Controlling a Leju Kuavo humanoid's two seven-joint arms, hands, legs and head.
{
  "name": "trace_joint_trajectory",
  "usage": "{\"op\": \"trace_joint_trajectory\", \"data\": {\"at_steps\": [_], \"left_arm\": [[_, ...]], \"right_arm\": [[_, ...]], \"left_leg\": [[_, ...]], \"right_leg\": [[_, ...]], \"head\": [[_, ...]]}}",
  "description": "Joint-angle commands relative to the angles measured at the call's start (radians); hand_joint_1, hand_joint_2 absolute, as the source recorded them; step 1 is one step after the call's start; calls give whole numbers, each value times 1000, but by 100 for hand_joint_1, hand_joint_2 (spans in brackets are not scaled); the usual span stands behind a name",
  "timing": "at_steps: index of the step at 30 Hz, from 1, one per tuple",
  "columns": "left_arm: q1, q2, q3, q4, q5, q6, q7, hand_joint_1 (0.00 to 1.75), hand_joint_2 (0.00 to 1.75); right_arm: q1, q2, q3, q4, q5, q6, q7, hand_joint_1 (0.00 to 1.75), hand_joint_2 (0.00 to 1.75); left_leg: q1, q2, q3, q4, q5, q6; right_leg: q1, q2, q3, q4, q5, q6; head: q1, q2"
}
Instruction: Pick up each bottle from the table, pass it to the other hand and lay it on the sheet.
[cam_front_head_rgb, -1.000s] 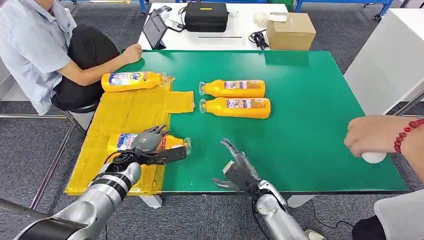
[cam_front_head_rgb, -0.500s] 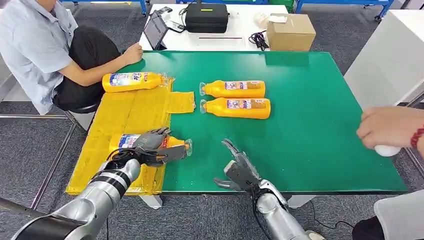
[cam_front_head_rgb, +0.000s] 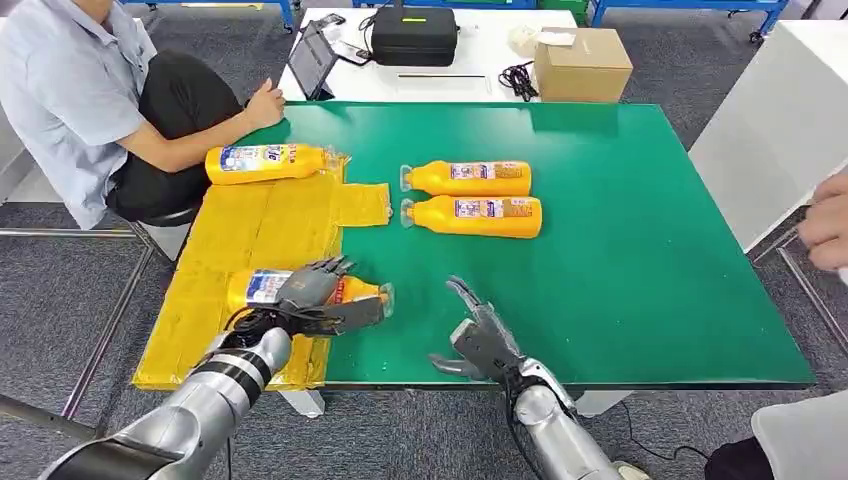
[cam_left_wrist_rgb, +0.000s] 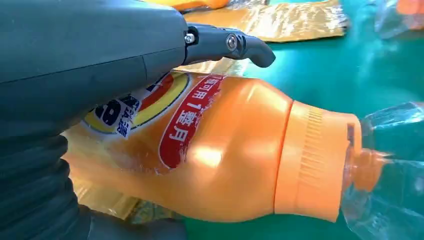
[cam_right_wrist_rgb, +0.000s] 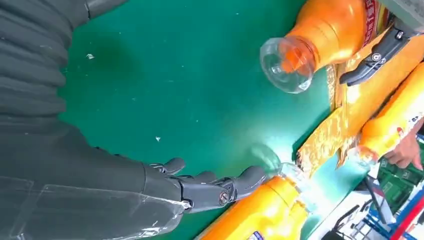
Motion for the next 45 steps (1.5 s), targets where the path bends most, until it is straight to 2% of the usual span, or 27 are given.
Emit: {"op": "trace_joint_trajectory", "data": {"at_steps": [1,10,15,21,23,24,33,40,45], "left_arm": [[53,-13,-118,-26,17,48,-9,0,175],[79,1,-243,-168,113,120,-34,0,175],[80,1,-244,-168,114,121,-34,0,175],[109,18,-312,-243,148,178,-47,0,175],[143,21,-319,-318,194,243,-86,0,175],[155,23,-335,-347,165,313,-67,0,175],[158,17,-340,-352,161,315,-61,0,175],[287,-30,-333,-544,400,493,-238,0,175],[350,-38,-334,-618,613,549,-384,0,175]], "right_arm": [[3,-4,-33,21,3,-1,0,0,175],[28,-6,-52,5,8,-9,-1,0,175],[27,-6,-53,5,8,-9,-1,0,175],[44,-9,-62,-10,9,-20,-7,0,175],[57,-9,-67,-32,8,-37,-24,0,175],[63,-6,-73,-44,3,-43,-31,0,175],[63,-6,-72,-47,3,-42,-31,0,175],[117,10,-109,-143,-51,-96,-54,0,175],[139,30,-105,-198,-91,-132,-69,0,175]], "left_leg": [[1,2,-1,-1,0,-2],[2,3,-6,0,-1,-2],[1,3,-10,1,-1,-2],[2,4,-13,1,-2,-2],[1,2,-16,1,-1,-1],[1,3,-16,0,-1,-1],[1,3,-19,1,-1,-1],[1,3,-18,2,-3,-2],[0,3,-20,1,-1,-1]], "right_leg": [[2,1,-1,-2,1,-3],[2,1,-6,-1,0,-3],[1,1,-10,0,0,-2],[2,2,-14,0,-1,-2],[1,1,-16,0,0,-1],[1,1,-17,0,0,-1],[1,1,-20,0,0,-1],[2,1,-18,0,-2,-2],[0,1,-21,0,-1,-1]], "head": [[0,0],[0,0],[0,0],[0,0],[0,0],[0,0],[0,0],[0,0],[0,0]]}}
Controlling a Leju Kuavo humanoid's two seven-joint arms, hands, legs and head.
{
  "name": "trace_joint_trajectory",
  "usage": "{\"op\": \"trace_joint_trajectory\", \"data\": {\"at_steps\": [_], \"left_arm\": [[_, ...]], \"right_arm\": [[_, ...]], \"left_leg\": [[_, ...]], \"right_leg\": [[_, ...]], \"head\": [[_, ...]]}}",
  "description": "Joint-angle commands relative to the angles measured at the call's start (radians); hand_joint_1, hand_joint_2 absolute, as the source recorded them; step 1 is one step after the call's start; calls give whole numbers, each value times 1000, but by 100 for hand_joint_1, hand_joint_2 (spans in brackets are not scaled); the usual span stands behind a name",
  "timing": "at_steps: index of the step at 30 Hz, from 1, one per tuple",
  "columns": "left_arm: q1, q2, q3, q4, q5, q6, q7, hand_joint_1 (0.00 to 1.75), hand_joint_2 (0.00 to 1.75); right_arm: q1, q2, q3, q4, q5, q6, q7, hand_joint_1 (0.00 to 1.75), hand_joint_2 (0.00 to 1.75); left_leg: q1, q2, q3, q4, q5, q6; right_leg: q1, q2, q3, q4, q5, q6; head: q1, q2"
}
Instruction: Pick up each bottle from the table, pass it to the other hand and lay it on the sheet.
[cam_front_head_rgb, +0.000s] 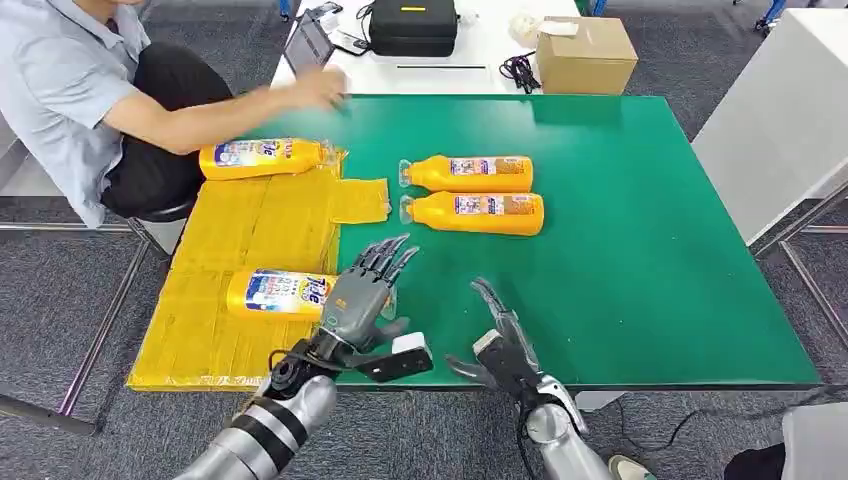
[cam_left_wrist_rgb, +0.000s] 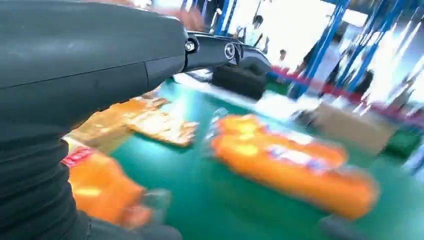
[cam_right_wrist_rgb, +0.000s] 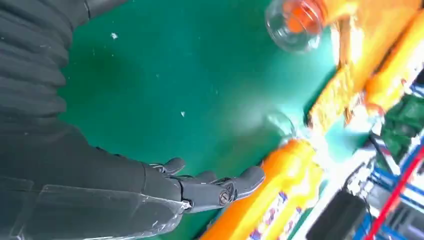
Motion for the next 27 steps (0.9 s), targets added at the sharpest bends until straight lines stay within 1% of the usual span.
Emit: {"op": "trace_joint_trajectory", "data": {"at_steps": [1,3,4,5,6,7,8,10,13,16,18,19,21,22,24,25,27], "left_arm": [[121,1,-26,-190,267,71,-170,0,175],[204,37,-18,-328,329,52,-194,0,175],[248,52,-3,-395,367,38,-202,0,175],[298,72,15,-469,404,21,-216,0,175],[331,82,27,-517,408,21,-221,0,175],[357,95,32,-564,413,12,-236,0,175],[376,104,37,-609,445,-31,-247,0,175],[381,105,45,-632,456,-54,-247,0,175],[374,94,60,-631,475,-83,-234,0,175],[369,98,74,-647,497,-123,-224,0,175],[369,94,107,-660,484,-104,-230,0,175],[372,95,116,-664,475,-103,-231,0,175],[388,97,141,-685,484,-107,-235,0,175],[392,100,146,-692,487,-111,-237,0,175],[392,100,146,-692,487,-111,-237,0,175],[392,100,146,-692,487,-111,-237,0,175],[392,100,146,-692,487,-111,-237,0,175]], "right_arm": [[35,39,-27,-102,-50,-45,-14,0,175],[44,73,-2,-136,-45,-73,-5,0,175],[48,89,12,-148,-46,-81,3,0,175],[54,107,29,-164,-41,-104,18,0,175],[60,115,44,-174,-35,-121,20,0,175],[64,119,60,-183,-29,-131,22,0,175],[67,119,72,-196,-34,-138,25,0,175],[72,116,77,-213,-41,-141,24,0,175],[82,113,71,-235,-52,-140,23,0,175],[91,115,70,-260,-60,-131,21,0,175],[93,120,84,-273,-56,-122,22,0,175],[95,123,87,-279,-57,-122,22,0,175],[93,125,98,-288,-51,-118,27,0,175],[92,126,101,-290,-49,-117,30,0,175],[92,126,101,-290,-49,-117,30,0,175],[92,126,101,-290,-49,-117,30,0,175],[92,126,101,-290,-49,-117,30,0,175]], "left_leg": [[1,2,3,1,-3,-2],[0,2,1,0,-1,-1],[1,7,3,0,-4,-3],[1,7,2,0,-3,-3],[1,7,2,0,-3,-2],[2,10,4,0,-5,-4],[2,10,3,0,-4,-3],[3,10,4,0,-5,-4],[3,5,1,0,-3,-3],[4,6,3,0,-4,-4],[3,4,1,0,-3,-3],[3,5,2,0,-4,-4],[3,5,1,0,-3,-3],[3,6,3,0,-4,-4],[2,4,1,-1,-2,-3],[4,6,4,0,-4,-4],[3,4,2,-1,-3,-3]], "right_leg": [[1,2,3,0,-2,-3],[0,2,0,0,-1,-2],[1,6,1,0,-1,-3],[1,6,0,0,-1,-3],[1,6,-1,0,0,-2],[2,9,1,1,-1,-4],[2,9,0,0,-1,-3],[3,9,1,0,-2,-4],[3,4,-1,0,-2,-3],[4,5,1,0,-2,-4],[3,3,-1,0,-2,-4],[4,4,1,0,-2,-5],[3,4,0,0,-1,-4],[4,5,1,0,-2,-5],[3,3,0,0,-1,-3],[4,5,2,0,-3,-5],[3,3,1,0,-2,-4]], "head": [[0,0],[0,0],[0,0],[0,0],[0,0],[0,0],[0,0],[0,0],[0,0],[0,0],[0,0],[0,0],[0,0],[0,0],[0,0],[0,0],[0,0]]}}
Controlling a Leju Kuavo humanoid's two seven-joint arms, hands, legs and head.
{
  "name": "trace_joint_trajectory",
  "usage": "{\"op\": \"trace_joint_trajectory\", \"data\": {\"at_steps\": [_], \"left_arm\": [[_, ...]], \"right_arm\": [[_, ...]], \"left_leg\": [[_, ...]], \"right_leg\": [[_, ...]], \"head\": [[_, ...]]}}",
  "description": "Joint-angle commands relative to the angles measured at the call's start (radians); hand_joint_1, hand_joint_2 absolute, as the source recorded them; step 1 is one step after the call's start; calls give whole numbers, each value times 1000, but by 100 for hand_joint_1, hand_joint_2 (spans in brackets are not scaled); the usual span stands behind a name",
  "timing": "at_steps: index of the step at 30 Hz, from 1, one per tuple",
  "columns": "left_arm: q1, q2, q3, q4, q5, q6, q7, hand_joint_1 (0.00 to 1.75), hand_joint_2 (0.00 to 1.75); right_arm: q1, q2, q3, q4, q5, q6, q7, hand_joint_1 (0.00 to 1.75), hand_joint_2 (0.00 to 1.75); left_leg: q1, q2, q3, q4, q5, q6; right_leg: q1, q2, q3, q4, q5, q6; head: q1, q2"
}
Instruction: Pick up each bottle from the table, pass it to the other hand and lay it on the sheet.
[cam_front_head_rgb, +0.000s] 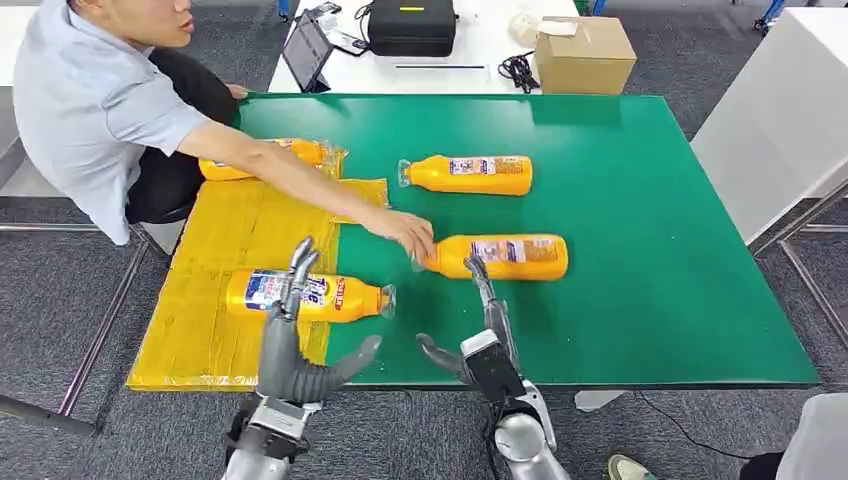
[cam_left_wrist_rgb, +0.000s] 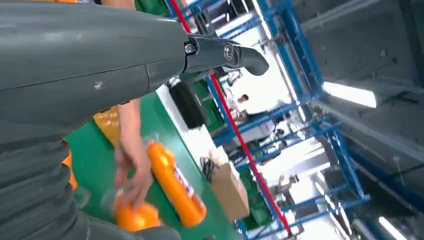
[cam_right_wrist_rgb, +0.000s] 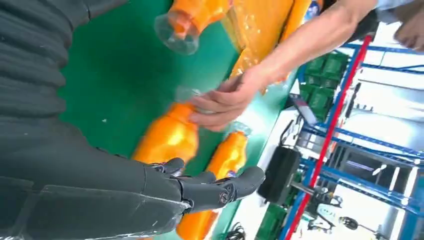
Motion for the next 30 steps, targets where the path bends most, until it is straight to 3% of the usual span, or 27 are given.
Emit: {"op": "trace_joint_trajectory", "data": {"at_steps": [1,15,25,30], "left_arm": [[7,31,55,-31,5,-8,0,0,175],[7,25,105,-33,-10,-26,-24,0,175],[-218,-40,-85,237,140,-46,-26,0,175],[-225,-31,-101,251,185,-59,-14,0,175]], "right_arm": [[-11,-4,30,-17,-2,5,9,0,175],[-20,-9,56,-27,-5,25,20,0,175],[93,-104,-62,-103,-67,-38,-50,0,175],[97,-100,-60,-117,-21,-105,-55,0,175]], "left_leg": [[2,3,4,0,-3,-2],[1,2,3,0,-1,-2],[1,-10,4,0,0,-1],[-1,-2,3,-1,-1,-1]], "right_leg": [[2,2,4,-1,-2,-3],[1,1,3,0,-1,-2],[1,-10,7,-2,-2,-1],[-1,-2,3,-1,-1,-1]], "head": [[0,0],[0,0],[0,0],[0,0]]}}
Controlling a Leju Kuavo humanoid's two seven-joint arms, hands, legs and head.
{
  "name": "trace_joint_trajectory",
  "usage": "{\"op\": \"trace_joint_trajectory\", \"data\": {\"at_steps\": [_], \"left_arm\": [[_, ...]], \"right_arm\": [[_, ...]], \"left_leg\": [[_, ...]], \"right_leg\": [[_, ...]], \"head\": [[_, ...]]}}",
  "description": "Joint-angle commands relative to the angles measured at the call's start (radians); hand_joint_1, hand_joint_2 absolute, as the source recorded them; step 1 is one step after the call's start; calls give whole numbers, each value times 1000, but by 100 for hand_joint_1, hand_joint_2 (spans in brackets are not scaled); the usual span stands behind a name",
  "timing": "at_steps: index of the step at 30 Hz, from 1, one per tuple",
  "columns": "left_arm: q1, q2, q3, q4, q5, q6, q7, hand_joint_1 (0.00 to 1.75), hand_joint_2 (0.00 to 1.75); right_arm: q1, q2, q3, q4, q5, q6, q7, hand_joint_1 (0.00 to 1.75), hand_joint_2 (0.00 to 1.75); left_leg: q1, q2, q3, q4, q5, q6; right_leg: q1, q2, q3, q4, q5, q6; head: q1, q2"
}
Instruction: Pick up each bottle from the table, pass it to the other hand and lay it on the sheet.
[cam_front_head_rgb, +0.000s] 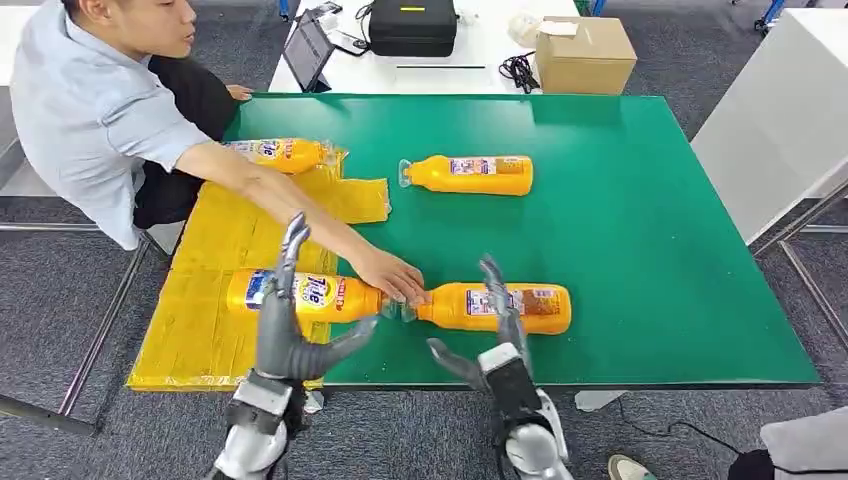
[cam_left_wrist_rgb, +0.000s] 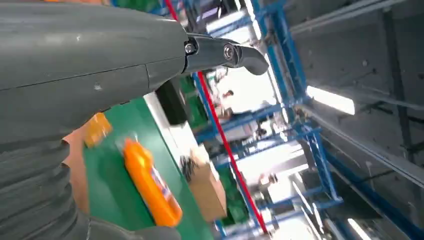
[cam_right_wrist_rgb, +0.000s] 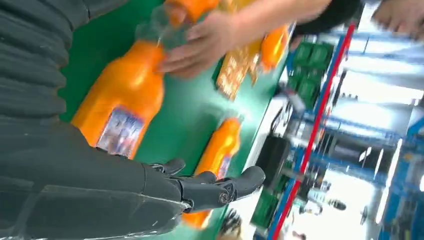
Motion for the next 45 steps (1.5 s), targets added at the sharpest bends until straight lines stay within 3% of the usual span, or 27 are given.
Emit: {"op": "trace_joint_trajectory", "data": {"at_steps": [1,7,10,18,19,27,34,45], "left_arm": [[-116,-6,-91,179,68,-14,20,0,175],[-144,-36,-98,254,134,-28,40,0,175],[-136,-54,-121,296,165,-36,39,0,175],[-133,-52,-136,289,180,-12,44,0,175],[-131,-52,-135,286,178,1,47,0,175],[-112,-56,-153,261,155,14,75,0,175],[-128,-65,-158,273,148,8,84,0,175],[-144,-68,-163,282,139,4,95,0,175]], "right_arm": [[29,-59,-51,-34,61,-91,-10,0,175],[-13,-127,-20,50,343,-356,46,0,175],[-45,-186,-11,80,443,-392,88,0,175],[-86,-232,11,90,529,-353,178,0,175],[-110,-255,26,116,564,-316,224,0,175],[-233,-336,109,273,609,-69,298,0,175],[-315,-344,177,386,624,-7,307,0,175],[-341,-337,216,416,630,16,316,0,175]], "left_leg": [[1,-1,4,-1,-1,-2],[2,1,5,-1,-1,-2],[2,1,6,-1,-1,-1],[0,2,3,-1,-1,-1],[0,2,2,-1,0,-1],[2,5,5,0,-2,-1],[1,6,5,0,-2,-2],[0,3,2,0,-1,-1]], "right_leg": [[1,-2,5,-1,-2,-3],[3,-1,6,-2,-1,-2],[2,-1,7,-3,-1,-2],[1,1,3,-1,0,-2],[0,1,2,-1,0,-1],[2,3,5,-2,0,-2],[1,4,5,-1,0,-2],[1,2,2,0,0,-1]], "head": [[0,0],[0,0],[0,0],[0,0],[-1,0],[-1,0],[-1,0],[-1,0]]}}
